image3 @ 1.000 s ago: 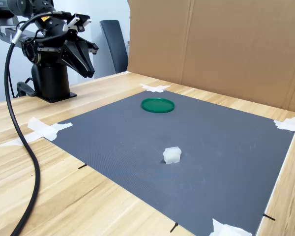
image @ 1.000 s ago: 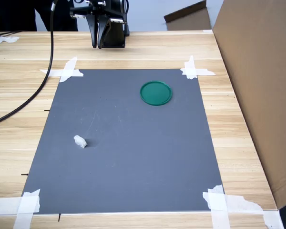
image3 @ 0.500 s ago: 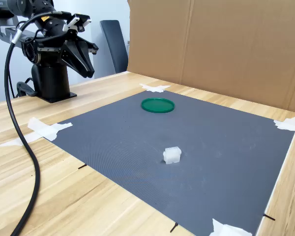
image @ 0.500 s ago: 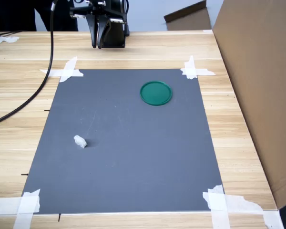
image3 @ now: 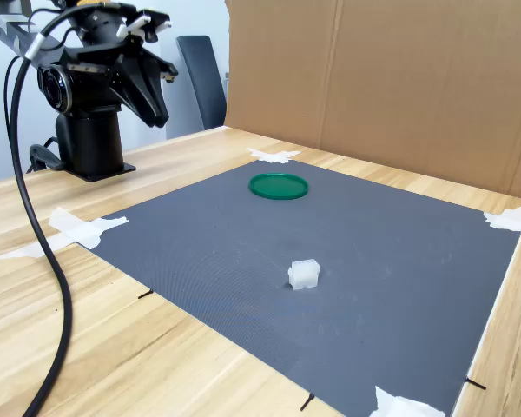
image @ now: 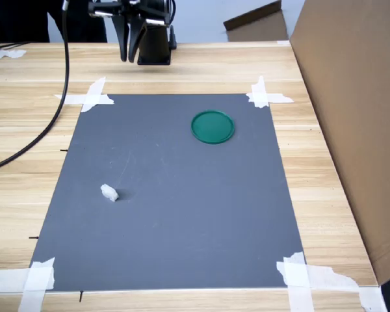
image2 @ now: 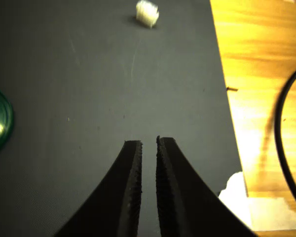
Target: Grasp a white terminal and put it in the green lid.
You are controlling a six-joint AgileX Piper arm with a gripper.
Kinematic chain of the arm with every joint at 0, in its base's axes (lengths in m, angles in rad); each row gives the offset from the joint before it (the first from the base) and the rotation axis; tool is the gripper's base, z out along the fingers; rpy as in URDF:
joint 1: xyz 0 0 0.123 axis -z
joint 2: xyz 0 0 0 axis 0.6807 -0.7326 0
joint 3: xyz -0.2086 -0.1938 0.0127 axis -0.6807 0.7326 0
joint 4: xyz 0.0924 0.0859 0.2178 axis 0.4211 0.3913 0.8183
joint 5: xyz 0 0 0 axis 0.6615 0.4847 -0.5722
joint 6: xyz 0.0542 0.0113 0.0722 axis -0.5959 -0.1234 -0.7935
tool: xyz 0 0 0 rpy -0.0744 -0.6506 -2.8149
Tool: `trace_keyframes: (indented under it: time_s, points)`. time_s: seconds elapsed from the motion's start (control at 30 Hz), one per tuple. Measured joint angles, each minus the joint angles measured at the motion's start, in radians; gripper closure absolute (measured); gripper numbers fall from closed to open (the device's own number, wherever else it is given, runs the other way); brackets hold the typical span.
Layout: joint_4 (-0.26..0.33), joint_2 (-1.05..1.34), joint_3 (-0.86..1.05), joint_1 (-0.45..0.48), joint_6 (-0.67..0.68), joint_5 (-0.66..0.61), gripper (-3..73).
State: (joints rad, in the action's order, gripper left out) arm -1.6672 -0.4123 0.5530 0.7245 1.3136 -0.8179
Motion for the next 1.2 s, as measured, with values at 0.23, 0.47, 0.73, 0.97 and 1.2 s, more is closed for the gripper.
trace_keyframes:
  time_s: [0.23,0.47,0.73,0.97,1.2]
  points:
    - [0.008,-0.203,-0.305,0.0,0.023,-0.24,63.6]
    - [0.113,-0.382,-0.513,0.0,0.228,-0.498,63.7]
    - [0.272,-0.588,-0.736,0.0,0.507,-0.722,65.3]
    - [0.179,-0.721,-0.913,0.0,0.522,-0.75,65.3]
    - [0.056,-0.852,-1.028,0.0,0.43,-0.749,65.5]
